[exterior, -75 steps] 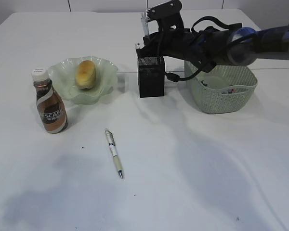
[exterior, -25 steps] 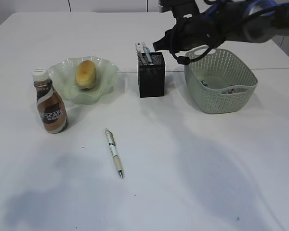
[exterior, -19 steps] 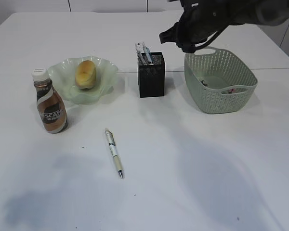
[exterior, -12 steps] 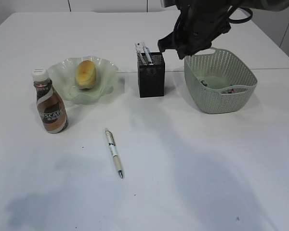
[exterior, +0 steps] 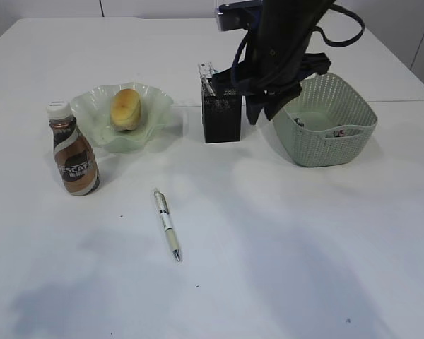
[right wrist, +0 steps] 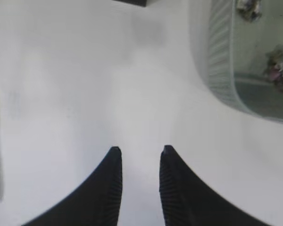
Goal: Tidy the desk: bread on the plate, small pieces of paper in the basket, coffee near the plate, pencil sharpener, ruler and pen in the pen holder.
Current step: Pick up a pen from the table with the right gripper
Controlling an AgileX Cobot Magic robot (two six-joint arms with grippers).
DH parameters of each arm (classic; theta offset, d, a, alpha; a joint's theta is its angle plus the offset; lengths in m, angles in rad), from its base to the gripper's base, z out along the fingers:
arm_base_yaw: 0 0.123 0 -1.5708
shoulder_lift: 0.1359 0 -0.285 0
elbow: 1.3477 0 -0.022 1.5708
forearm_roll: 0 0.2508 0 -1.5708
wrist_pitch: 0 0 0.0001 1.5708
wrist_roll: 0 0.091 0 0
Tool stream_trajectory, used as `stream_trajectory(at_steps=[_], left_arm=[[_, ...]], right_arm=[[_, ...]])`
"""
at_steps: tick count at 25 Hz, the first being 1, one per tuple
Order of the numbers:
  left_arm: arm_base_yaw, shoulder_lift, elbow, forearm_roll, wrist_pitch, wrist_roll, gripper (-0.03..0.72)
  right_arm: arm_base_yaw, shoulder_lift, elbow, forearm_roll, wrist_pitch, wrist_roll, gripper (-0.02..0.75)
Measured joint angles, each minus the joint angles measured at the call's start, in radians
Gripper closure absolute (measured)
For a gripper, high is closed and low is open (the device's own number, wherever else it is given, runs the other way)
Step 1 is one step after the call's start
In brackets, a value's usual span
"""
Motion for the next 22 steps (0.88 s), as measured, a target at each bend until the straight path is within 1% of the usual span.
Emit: stream_trajectory(at_steps=[2, 3, 4, 5, 7, 8, 11, 13, 16, 17, 18, 22], left_arm=[[0.0, 0.0, 0.0, -0.006, 0.0, 0.0, 0.222], [0.0, 0.0, 0.0, -0.011, 0.0, 0.0, 0.222], [0.0, 0.0, 0.0, -0.013, 0.0, 0.0, 0.222], [0.0, 0.0, 0.0, -0.015, 0.0, 0.0, 0.222], [0.0, 0.0, 0.0, -0.019, 0.0, 0.0, 0.222], [0.0, 0.0, 0.0, -0.019, 0.0, 0.0, 0.222], [0.0, 0.0, 0.0, -0.02, 0.0, 0.0, 0.222], [0.0, 0.0, 0.0, -0.021, 0.0, 0.0, 0.222], [0.0, 0.0, 0.0, -0.026, 0.0, 0.0, 0.222], [0.0, 0.0, 0.0, -0.028, 0.0, 0.0, 0.222], [0.0, 0.0, 0.0, -0.031, 0.0, 0.0, 0.222], [0.0, 0.0, 0.0, -0.033, 0.0, 0.0, 0.222]], right_arm=[[0.017, 0.0, -0.004, 0.068, 0.007, -0.011, 0.505], [0.017, 0.0, -0.004, 0.068, 0.007, -0.011, 0.505], [0.033, 0.0, -0.004, 0.137, 0.006, -0.013, 0.505], [0.048, 0.0, -0.004, 0.174, 0.007, -0.013, 0.505], [0.048, 0.0, -0.004, 0.174, 0.007, -0.013, 0.505], [0.083, 0.0, -0.004, 0.227, 0.009, -0.014, 0.505], [0.127, 0.0, -0.004, 0.243, 0.009, -0.012, 0.503], [0.151, 0.0, -0.004, 0.245, 0.009, -0.002, 0.47], [0.174, 0.0, -0.004, 0.249, 0.009, 0.011, 0.398], [0.174, 0.0, -0.004, 0.249, 0.009, 0.011, 0.398], [0.187, 0.0, -0.004, 0.261, 0.006, 0.015, 0.356], [0.196, 0.009, -0.008, 0.293, -0.003, 0.011, 0.339]])
